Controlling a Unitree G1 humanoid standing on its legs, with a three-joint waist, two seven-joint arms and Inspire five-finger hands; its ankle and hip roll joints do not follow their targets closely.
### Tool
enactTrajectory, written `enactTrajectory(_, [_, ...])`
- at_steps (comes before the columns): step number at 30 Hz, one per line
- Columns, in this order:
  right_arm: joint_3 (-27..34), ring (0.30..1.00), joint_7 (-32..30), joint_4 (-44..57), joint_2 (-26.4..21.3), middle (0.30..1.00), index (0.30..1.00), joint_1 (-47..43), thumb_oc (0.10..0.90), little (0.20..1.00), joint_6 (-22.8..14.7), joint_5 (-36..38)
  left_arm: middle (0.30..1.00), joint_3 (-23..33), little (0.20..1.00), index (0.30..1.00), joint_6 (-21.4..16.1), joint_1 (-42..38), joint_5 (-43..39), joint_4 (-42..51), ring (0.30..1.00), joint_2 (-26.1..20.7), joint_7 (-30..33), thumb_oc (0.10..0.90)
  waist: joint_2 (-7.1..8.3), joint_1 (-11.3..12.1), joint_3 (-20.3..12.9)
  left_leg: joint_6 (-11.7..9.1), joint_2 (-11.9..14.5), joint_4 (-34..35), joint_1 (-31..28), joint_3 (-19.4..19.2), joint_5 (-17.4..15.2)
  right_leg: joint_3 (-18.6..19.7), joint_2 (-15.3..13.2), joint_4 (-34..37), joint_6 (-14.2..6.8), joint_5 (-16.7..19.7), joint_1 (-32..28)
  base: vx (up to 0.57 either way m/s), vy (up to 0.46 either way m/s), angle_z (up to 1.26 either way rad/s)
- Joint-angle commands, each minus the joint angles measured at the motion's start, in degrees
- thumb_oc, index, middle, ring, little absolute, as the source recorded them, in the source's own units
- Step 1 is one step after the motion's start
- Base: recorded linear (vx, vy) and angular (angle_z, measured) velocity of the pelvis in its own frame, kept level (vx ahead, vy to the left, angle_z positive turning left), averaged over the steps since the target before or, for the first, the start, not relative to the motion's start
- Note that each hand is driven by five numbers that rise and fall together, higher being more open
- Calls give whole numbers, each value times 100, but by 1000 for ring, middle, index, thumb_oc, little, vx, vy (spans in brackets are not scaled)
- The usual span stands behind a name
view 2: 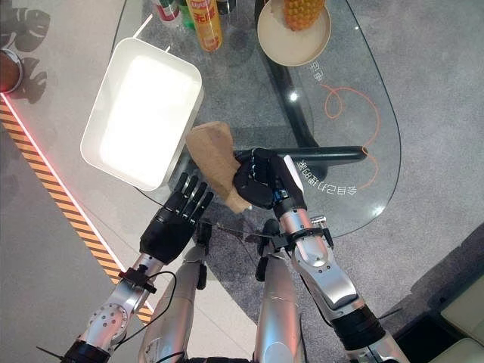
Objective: Wipe the table with a cloth and put it in the basket.
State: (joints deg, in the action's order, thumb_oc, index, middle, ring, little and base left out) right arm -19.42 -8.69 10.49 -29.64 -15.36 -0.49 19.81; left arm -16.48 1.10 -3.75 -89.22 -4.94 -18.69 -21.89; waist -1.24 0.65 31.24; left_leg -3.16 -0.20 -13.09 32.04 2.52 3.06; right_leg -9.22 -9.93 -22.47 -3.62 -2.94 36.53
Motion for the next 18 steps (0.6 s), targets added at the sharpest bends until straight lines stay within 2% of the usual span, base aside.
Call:
enactTrajectory(1, [-209, 300, 384, 1530, -112, 300, 300, -417, 100, 200, -724, -281, 900, 84, 900, 900, -41, 140, -9, 1031, 900, -114, -176, 800, 148, -85, -144, 380, -290, -577, 131, -724, -434, 99, 633, 650, 47, 405, -339, 0, 0, 0])
enactTrajectory(5, [-394, 300, 390, 1556, -156, 300, 300, -539, 100, 200, -712, -389, 900, 29, 900, 900, -98, 57, -39, 1035, 900, -134, -55, 800, 155, -90, -144, 380, -301, -593, 183, -717, -424, 127, 636, 640, 43, 413, -285, 0, 0, 0])
enactTrajectory(10, [-628, 300, 231, 1421, -137, 300, 300, -713, 100, 200, -394, -621, 900, 13, 900, 900, -141, -24, -75, 1036, 900, -91, -198, 800, 135, -82, -144, 372, -312, -634, 245, -717, -434, 144, 632, 611, 57, 394, -224, 6, 12, -1])
enactTrajectory(18, [-671, 300, 37, 1294, -166, 300, 300, -650, 100, 200, -259, -838, 900, -37, 900, 900, -165, -28, -94, 1132, 900, -94, -281, 800, 124, -77, -144, 374, -335, -637, 259, -718, -442, 146, 618, 613, 53, 404, -209, 0, 0, 0])
